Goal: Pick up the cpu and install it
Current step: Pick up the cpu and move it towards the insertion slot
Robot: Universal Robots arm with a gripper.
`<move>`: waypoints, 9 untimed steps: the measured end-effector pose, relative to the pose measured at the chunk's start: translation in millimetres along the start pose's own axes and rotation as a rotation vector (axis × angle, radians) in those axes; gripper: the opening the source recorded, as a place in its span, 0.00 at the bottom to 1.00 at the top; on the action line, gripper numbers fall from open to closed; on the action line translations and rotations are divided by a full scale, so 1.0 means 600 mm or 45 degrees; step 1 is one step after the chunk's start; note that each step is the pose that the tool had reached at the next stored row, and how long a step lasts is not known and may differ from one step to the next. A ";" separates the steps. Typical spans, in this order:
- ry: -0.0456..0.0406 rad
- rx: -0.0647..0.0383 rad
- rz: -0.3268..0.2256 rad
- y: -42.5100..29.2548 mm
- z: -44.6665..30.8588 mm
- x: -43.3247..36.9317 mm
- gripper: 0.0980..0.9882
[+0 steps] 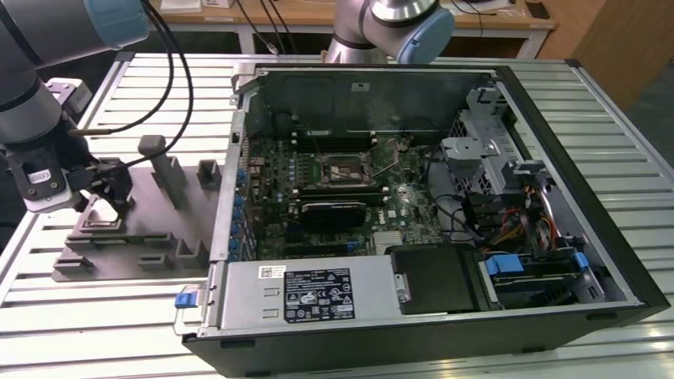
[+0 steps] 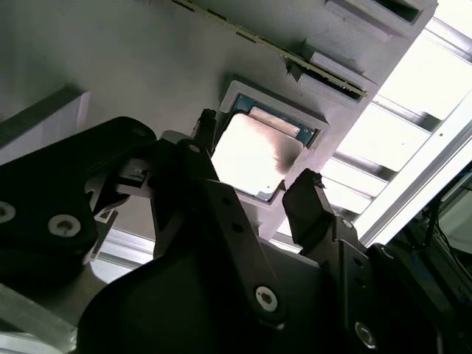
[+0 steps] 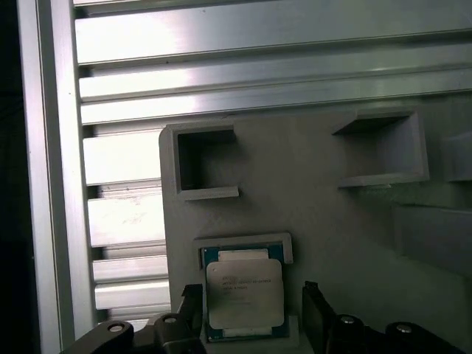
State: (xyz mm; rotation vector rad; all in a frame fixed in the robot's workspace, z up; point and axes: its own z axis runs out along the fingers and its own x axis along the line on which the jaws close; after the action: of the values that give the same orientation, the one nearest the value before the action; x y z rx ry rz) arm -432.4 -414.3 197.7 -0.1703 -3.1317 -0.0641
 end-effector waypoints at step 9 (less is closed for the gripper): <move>0.003 0.000 -0.061 -0.001 0.013 0.000 0.62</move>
State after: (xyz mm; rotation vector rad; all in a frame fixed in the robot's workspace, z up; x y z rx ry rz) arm -432.6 -414.4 189.9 -0.0948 -3.1337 -0.0642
